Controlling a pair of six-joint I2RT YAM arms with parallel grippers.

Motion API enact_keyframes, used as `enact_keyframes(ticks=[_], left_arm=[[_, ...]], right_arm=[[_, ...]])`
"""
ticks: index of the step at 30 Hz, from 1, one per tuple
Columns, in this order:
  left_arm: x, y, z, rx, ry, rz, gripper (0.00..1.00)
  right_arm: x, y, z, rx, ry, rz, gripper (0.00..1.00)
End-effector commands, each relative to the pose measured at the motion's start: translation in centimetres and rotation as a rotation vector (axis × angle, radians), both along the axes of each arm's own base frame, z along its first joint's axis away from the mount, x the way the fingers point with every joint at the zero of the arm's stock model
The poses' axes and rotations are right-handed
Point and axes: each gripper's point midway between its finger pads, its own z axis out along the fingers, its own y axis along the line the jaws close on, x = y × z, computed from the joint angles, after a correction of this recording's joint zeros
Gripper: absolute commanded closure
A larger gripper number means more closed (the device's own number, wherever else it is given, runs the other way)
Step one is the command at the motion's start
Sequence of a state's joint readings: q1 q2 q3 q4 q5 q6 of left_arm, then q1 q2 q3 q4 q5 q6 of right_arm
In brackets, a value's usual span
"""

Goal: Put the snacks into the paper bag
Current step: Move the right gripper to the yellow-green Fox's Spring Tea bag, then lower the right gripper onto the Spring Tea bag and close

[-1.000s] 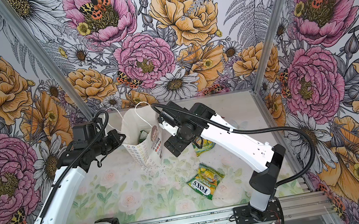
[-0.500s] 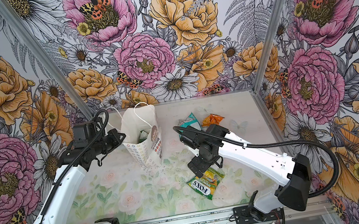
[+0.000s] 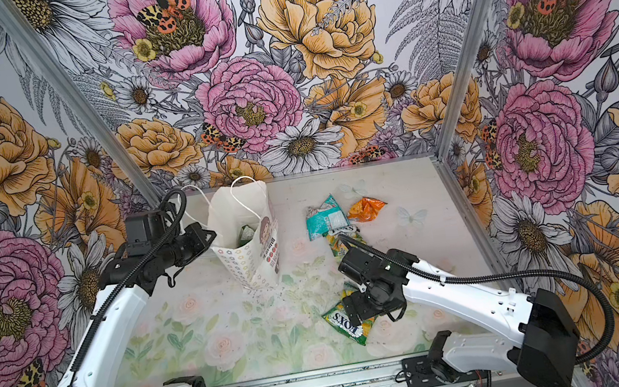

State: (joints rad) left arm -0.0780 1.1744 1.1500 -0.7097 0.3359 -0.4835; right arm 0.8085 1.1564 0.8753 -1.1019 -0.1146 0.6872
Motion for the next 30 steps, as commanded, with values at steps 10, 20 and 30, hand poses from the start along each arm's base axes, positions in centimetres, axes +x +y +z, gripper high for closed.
enact_keyframes(ticks=[10,20,30], left_arm=[[0.1,0.0,-0.6,0.003,0.015,-0.016,1.0],[0.2,0.1,-0.5,0.004,0.012,-0.018,1.0],[0.1,-0.1,-0.6,-0.003,0.016,-0.02,1.0]], right_arm=[[1.6,1.3,-2.3,0.18,0.035,-0.404,0.03],[2.1,1.4,-2.6,0.197,0.071,-0.525,0.02],[1.2,0.5,-5.5,0.12,0.127,-0.581,0.02]])
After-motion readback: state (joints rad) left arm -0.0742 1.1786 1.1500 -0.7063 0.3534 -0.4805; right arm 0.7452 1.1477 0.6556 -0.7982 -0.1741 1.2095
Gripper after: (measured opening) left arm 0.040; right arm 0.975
